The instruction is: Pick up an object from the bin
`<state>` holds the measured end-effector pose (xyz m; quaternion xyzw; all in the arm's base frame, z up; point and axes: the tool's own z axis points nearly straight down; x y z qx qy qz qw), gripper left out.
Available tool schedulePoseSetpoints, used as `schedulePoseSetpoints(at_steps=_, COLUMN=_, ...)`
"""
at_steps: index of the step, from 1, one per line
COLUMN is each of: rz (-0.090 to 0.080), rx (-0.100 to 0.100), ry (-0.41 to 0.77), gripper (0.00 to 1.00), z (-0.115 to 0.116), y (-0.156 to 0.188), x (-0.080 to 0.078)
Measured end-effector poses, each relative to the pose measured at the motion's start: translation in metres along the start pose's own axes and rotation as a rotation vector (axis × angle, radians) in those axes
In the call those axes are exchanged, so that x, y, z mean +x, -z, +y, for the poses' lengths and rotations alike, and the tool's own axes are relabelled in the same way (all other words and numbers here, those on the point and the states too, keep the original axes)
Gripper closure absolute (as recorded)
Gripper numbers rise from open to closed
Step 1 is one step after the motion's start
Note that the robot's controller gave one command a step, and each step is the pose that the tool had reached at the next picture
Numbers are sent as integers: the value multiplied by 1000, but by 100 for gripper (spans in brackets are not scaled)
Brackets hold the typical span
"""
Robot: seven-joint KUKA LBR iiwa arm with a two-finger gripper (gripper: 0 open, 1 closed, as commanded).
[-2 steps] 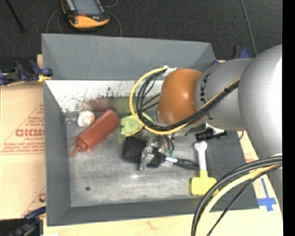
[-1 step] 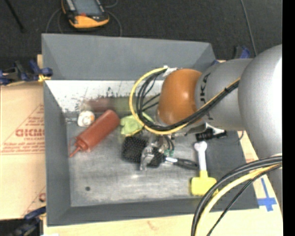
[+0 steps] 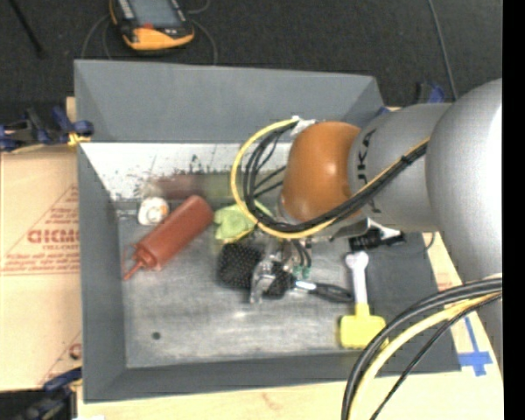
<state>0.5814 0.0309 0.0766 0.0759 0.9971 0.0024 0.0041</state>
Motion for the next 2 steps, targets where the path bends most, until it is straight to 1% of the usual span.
schedulePoseSetpoints(at_steps=1, rz=8, rx=4, ry=0, gripper=100, z=-1, y=13, x=1)
schedulePoseSetpoints(at_steps=2, rz=7, rx=4, ry=-1, gripper=100, z=-1, y=27, x=1)
